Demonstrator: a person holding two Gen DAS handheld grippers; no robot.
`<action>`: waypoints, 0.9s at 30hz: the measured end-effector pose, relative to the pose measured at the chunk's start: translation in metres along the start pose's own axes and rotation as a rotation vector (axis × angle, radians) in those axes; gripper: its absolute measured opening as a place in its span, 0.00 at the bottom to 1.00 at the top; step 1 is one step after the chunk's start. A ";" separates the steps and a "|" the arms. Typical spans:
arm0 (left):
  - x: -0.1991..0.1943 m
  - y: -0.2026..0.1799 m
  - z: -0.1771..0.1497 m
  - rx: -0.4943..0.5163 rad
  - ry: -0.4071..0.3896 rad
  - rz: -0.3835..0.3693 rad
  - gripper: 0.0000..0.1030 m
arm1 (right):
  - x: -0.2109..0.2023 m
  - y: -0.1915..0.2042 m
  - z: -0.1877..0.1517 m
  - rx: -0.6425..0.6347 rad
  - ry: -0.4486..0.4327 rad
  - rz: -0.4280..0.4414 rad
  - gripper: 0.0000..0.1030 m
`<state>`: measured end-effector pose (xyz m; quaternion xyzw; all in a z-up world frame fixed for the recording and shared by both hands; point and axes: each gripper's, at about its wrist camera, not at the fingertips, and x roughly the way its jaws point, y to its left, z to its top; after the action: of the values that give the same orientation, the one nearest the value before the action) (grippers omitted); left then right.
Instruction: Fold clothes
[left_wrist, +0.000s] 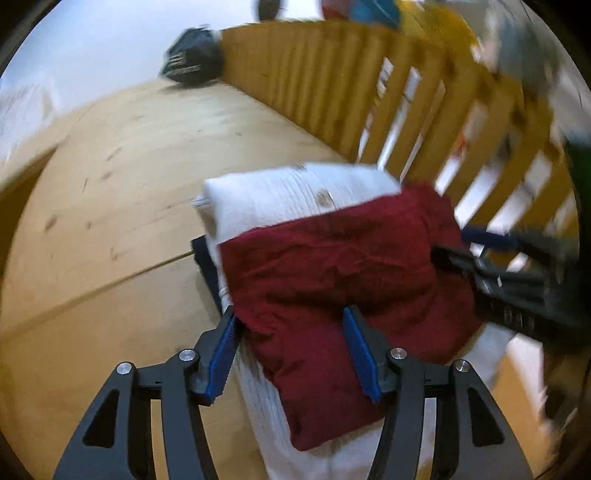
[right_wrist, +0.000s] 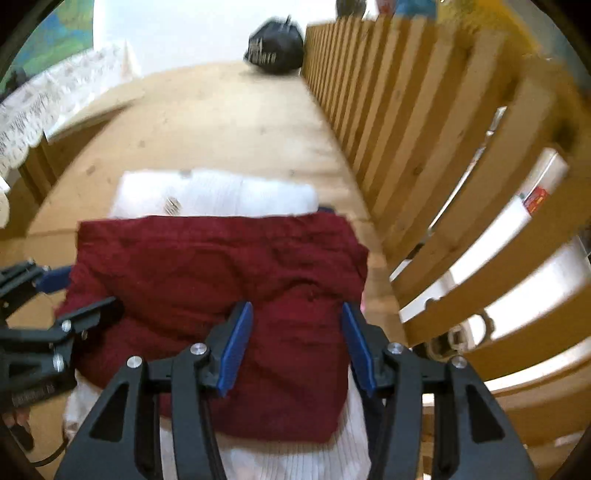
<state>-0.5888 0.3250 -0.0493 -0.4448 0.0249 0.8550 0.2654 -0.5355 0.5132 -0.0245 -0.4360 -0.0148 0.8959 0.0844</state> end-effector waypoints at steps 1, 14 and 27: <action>-0.012 0.000 -0.003 -0.010 -0.008 -0.001 0.52 | -0.011 0.001 -0.004 0.007 -0.019 0.007 0.49; -0.166 -0.043 -0.099 0.083 -0.113 0.038 0.73 | -0.138 0.056 -0.113 0.029 -0.048 0.036 0.62; -0.274 -0.078 -0.231 0.102 -0.140 0.101 0.75 | -0.258 0.101 -0.215 0.013 -0.105 0.044 0.70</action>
<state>-0.2516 0.2094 0.0388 -0.3679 0.0724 0.8940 0.2454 -0.2251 0.3609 0.0329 -0.3879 -0.0037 0.9193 0.0666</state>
